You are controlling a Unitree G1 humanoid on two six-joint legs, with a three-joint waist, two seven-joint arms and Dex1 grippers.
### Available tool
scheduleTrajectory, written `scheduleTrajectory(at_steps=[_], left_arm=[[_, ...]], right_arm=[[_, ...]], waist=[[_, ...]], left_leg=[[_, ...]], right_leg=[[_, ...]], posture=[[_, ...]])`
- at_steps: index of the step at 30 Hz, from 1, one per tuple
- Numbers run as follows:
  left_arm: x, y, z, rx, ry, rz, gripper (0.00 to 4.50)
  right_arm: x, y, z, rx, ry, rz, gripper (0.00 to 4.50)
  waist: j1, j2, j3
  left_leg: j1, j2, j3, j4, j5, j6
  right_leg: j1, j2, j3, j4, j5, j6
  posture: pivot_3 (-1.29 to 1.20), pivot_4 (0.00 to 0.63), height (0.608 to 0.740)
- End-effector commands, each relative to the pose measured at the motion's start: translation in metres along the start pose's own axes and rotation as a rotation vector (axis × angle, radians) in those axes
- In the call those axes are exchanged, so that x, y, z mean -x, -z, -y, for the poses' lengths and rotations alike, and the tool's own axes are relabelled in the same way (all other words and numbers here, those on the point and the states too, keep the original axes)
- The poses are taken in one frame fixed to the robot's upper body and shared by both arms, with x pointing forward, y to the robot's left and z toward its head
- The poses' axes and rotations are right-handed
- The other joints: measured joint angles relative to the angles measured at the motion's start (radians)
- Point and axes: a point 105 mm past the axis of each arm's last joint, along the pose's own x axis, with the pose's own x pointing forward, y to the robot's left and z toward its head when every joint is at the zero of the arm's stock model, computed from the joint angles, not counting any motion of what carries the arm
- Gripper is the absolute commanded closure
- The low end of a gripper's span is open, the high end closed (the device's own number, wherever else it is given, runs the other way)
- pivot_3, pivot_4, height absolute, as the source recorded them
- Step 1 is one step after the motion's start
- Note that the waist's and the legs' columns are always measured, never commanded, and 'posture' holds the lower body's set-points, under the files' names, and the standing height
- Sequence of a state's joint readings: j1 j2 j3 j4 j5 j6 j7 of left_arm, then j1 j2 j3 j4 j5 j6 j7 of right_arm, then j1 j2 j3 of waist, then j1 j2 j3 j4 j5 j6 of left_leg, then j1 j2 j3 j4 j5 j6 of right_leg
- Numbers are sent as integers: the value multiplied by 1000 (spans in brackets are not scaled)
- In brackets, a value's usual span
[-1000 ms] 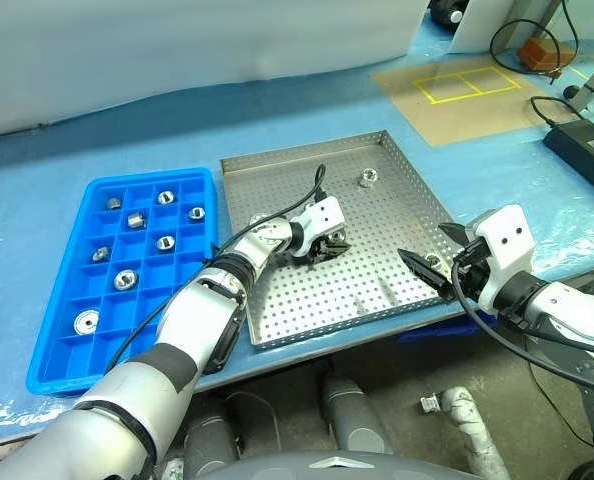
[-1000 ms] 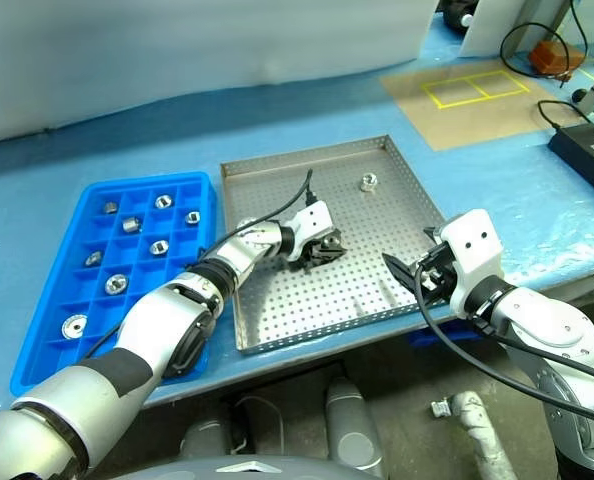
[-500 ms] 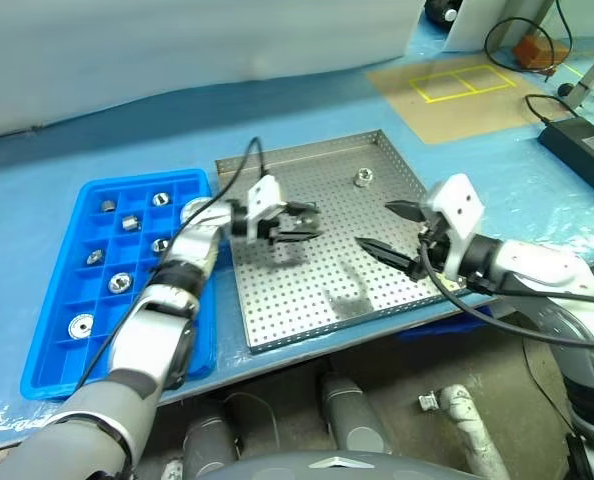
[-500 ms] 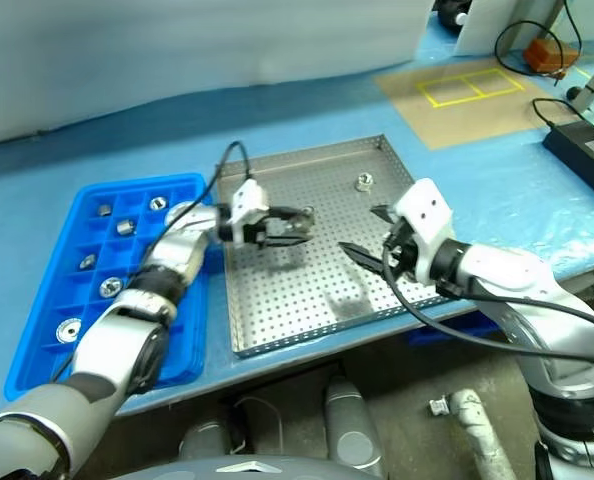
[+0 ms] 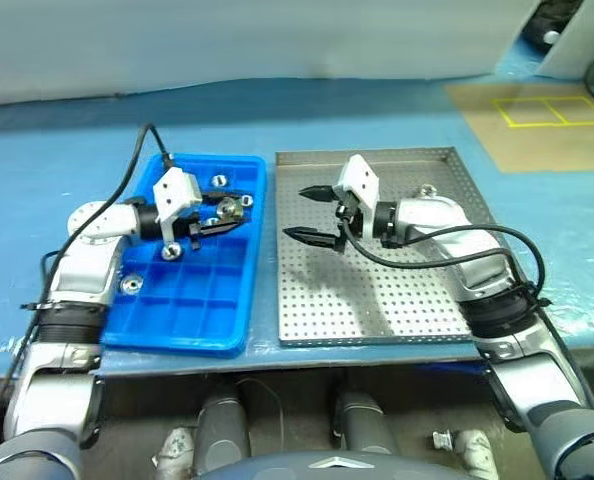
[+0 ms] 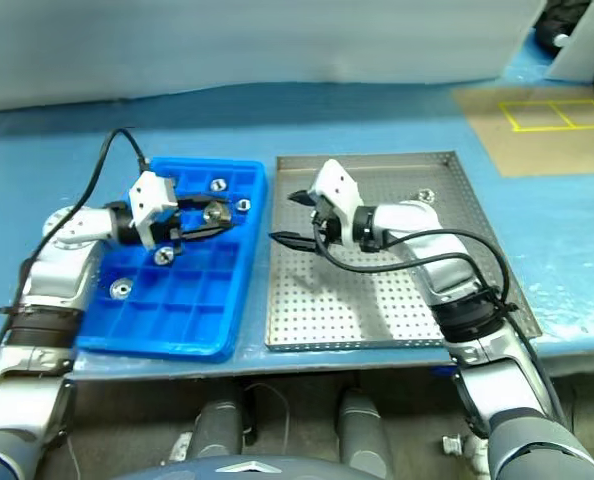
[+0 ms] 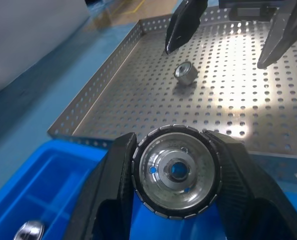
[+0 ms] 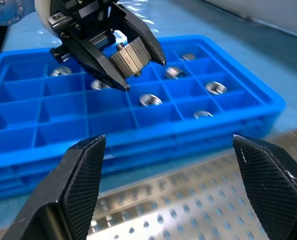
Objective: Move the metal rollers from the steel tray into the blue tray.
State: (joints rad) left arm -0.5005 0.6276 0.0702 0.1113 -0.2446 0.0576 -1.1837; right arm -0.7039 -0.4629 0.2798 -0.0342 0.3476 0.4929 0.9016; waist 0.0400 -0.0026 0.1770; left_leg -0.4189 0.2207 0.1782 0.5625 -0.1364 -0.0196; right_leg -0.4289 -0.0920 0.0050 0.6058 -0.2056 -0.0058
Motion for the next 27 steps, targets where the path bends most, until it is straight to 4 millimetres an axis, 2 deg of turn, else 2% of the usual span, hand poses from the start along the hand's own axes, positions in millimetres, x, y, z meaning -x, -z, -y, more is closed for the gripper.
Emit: scheduleTrajectory(at_steps=[1,6,12,18,21,25,27], left_arm=[[25,-21,0,-32,-45,-10,2722],[52,-10,20,44,-74,-106,2722],[57,3,51,121,-55,-149,2722],[73,19,48,151,-130,-213,2722],[83,24,54,178,-130,-239,2722],[80,27,65,198,-90,-239,2722],[73,25,63,182,-96,-215,2722]], right_arm=[[-14,-12,-4,65,-79,44,339],[-28,-11,-12,72,-150,63,339],[-33,-8,-14,73,-178,65,339],[-30,-5,-13,75,-167,51,339],[-27,-3,-11,73,-153,43,339],[-24,0,-10,70,-138,33,339],[-23,1,-10,71,-133,30,339]], waist=[[15,0,0],[39,0,0],[58,0,0],[57,0,0],[56,0,0],[56,0,0],[57,0,0]], left_leg=[[0,1,0,-1,2,-3],[1,5,-2,-3,6,-10],[1,5,-3,-3,7,-12],[1,6,-3,-5,9,-15],[1,6,-3,-6,10,-17],[1,6,-3,-6,10,-17],[1,7,-3,-7,10,-17]], right_leg=[[-1,1,-1,2,0,0],[-2,4,-2,7,-1,0],[-5,3,-2,13,-1,1],[-7,4,-1,15,-1,1],[-8,5,-1,14,-1,1],[-9,6,-1,13,-2,2],[-9,6,-1,13,-2,2]], posture=[[32,150,740],[90,150,740],[112,150,740],[89,150,740],[74,150,740],[71,150,740],[65,150,740]])
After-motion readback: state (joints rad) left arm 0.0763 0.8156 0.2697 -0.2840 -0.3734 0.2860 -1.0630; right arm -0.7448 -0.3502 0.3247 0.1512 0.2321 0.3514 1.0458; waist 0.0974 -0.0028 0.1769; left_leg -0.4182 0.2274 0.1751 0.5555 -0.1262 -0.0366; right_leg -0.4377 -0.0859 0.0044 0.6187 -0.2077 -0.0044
